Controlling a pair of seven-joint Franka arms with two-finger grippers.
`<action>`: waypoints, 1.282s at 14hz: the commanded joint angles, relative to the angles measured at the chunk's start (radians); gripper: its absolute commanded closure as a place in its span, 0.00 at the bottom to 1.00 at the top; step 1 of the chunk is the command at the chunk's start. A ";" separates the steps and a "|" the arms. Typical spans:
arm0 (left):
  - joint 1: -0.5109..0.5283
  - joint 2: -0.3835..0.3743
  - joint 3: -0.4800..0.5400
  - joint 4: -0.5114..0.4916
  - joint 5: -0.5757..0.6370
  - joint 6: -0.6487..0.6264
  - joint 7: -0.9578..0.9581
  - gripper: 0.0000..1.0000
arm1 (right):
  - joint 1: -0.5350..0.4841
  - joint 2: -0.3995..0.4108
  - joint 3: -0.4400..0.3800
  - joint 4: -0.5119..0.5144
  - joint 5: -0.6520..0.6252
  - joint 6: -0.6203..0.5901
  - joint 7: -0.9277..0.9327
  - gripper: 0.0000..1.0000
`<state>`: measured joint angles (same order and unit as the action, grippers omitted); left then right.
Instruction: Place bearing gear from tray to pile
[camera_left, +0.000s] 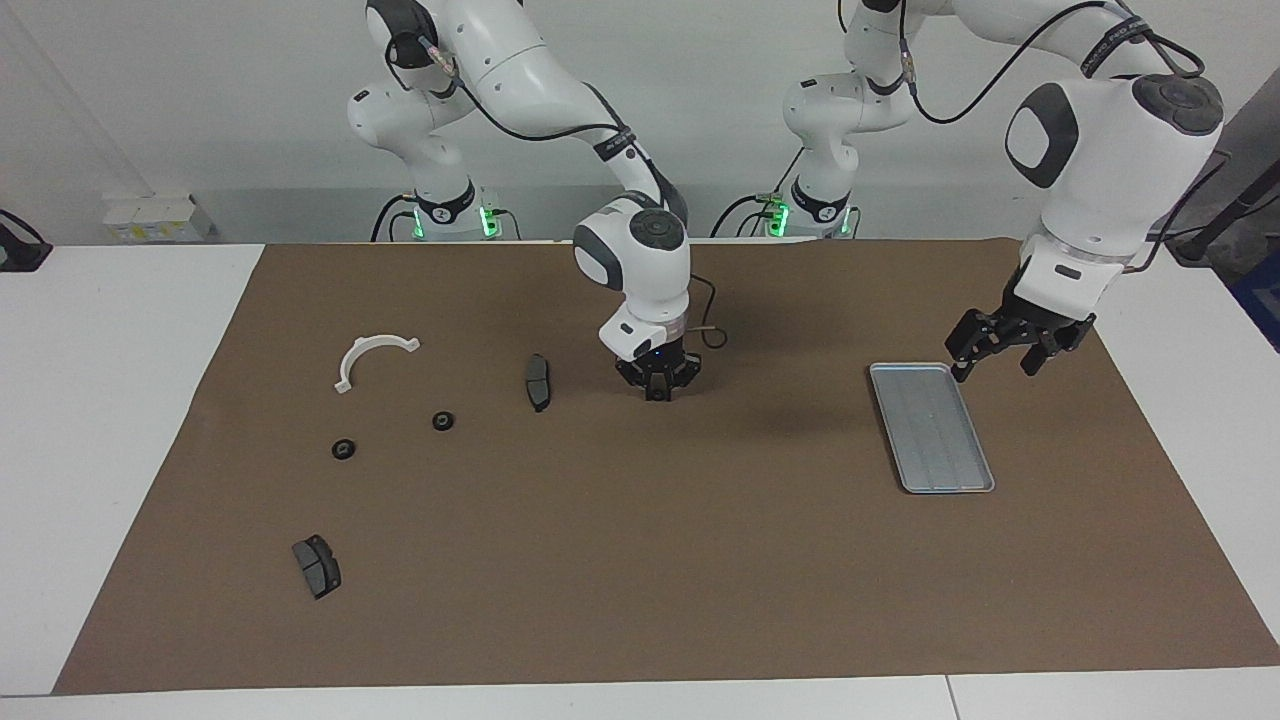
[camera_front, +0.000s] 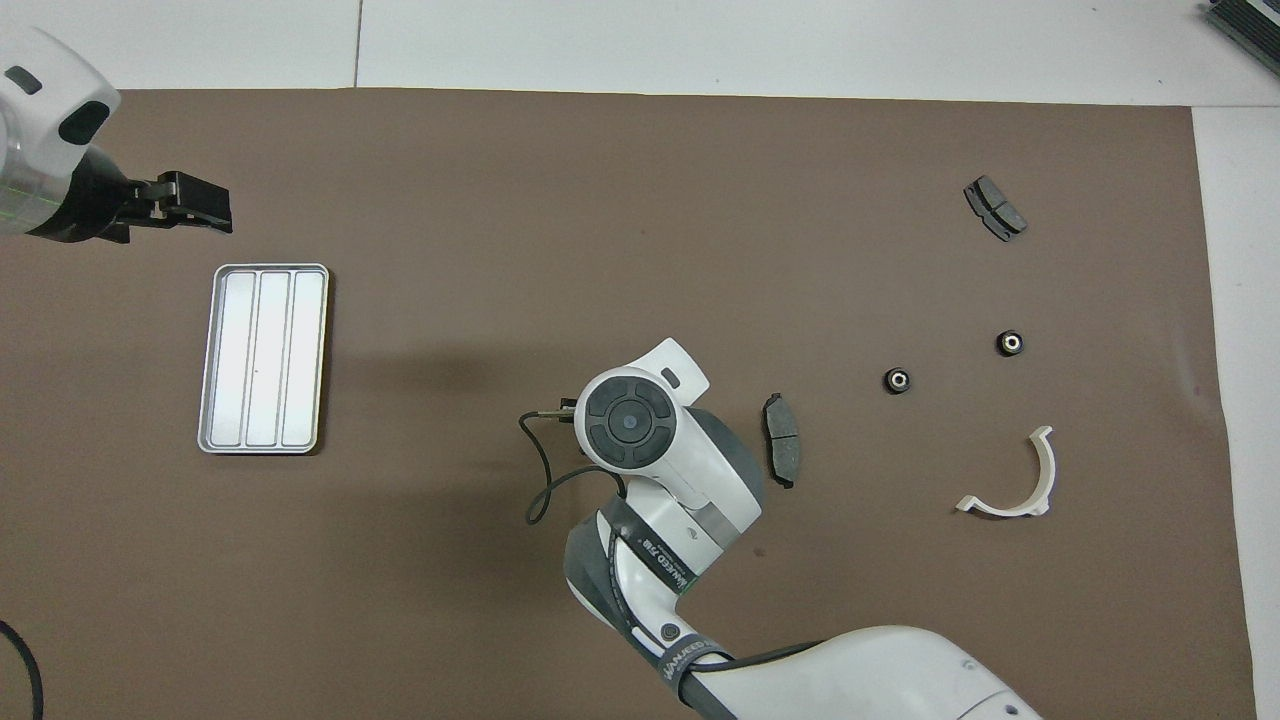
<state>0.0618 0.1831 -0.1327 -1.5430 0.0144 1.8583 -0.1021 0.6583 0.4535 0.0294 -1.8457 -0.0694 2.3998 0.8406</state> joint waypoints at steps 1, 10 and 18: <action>0.019 -0.034 0.002 -0.042 -0.013 0.013 0.004 0.00 | -0.034 -0.028 0.001 -0.010 -0.023 -0.005 0.025 0.94; 0.023 -0.034 0.002 -0.042 -0.013 0.013 0.005 0.00 | -0.399 -0.092 0.003 0.003 -0.012 0.030 -0.306 1.00; 0.021 -0.034 0.001 -0.042 -0.013 0.013 0.005 0.00 | -0.606 0.095 0.004 0.190 -0.009 0.033 -0.569 0.94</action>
<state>0.0745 0.1809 -0.1285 -1.5467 0.0144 1.8583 -0.1021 0.0746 0.4651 0.0169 -1.7519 -0.0734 2.4238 0.2980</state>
